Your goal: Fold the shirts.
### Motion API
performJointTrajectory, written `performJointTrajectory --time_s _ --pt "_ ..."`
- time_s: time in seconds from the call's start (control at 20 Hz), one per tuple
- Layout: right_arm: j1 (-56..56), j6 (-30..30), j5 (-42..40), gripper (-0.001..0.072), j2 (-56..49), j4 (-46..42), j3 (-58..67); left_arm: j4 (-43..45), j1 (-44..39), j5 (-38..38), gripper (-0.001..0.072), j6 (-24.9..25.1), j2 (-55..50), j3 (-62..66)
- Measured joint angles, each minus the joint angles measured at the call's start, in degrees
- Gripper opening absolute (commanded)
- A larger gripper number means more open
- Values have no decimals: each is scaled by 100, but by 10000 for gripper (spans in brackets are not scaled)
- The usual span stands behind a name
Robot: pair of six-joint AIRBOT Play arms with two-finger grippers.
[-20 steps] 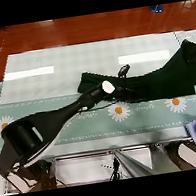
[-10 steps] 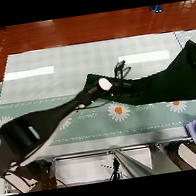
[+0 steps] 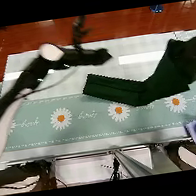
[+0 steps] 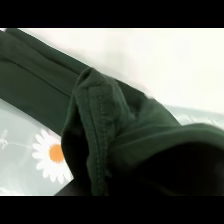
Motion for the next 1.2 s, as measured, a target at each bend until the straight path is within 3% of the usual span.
performJointTrajectory --time_s 0.25,0.55,0.6,0.85,1.0,1.2 --pt "1082 315 -883 30 -756 -94 0 1051 1193 -645 18 -146 1023 -2" --pt "2234 715 -2079 31 -1836 -118 -2 1545 2218 -1217 18 -243 1764 0" --pt "2415 791 -2247 70 -2022 -103 0 1578 2306 -1290 19 -254 1825 0" --pt "3206 946 -3021 489 -2828 125 -2 1650 2461 -1572 19 -278 1930 -2" --pt "3281 951 -3112 500 -2883 42 -2 1799 2490 -1641 19 -278 1945 0" --pt "2723 929 -2507 500 -2374 -756 0 2127 2507 -1683 19 -280 1952 -2"
